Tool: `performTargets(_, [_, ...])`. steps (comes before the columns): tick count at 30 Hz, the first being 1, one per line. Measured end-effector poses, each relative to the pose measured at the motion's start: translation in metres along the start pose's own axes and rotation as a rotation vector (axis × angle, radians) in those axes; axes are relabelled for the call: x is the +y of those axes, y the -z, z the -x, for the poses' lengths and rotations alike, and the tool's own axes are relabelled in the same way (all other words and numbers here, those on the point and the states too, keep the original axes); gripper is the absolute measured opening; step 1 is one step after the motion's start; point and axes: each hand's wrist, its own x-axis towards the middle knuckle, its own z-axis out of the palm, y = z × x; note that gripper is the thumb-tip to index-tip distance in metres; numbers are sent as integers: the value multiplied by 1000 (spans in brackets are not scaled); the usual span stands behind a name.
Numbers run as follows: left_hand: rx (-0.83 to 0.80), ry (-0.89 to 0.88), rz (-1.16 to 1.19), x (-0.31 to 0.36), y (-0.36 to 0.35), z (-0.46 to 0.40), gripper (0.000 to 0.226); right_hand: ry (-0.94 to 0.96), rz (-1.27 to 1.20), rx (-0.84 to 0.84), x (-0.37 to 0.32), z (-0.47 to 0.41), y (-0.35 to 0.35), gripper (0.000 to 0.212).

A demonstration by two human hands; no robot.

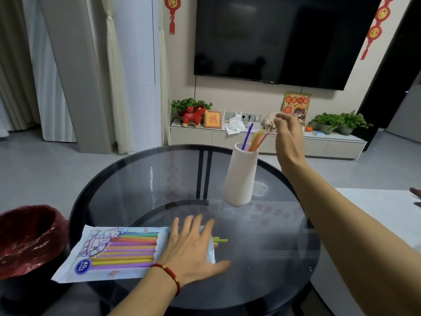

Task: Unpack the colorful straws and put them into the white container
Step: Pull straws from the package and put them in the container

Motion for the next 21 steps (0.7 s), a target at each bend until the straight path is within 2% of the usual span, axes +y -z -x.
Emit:
performTargets(3, [-135,7,-26,-14,4,10,132,-19,-85,62,7,41,17,23])
performTargets(7, [-195,-18,-57,-23,11,15,135,-195,-29,-129,48,117,22,21])
performTargets(10, [-125,-37,-41,-20,14,14,135,-277,161,-290,83,167,14,14])
performTargets(13, [-44,-57,-43,-18,15,13,129,-199,402,-470,96,185,9,20])
performTargets(18, [142,-125,27,-16,17,13,101,-117,340,-701,98,197,2,20])
performTargets(21, [211,-158,95,-15,15,17,97,-81,261,-756,100,204,-5,14])
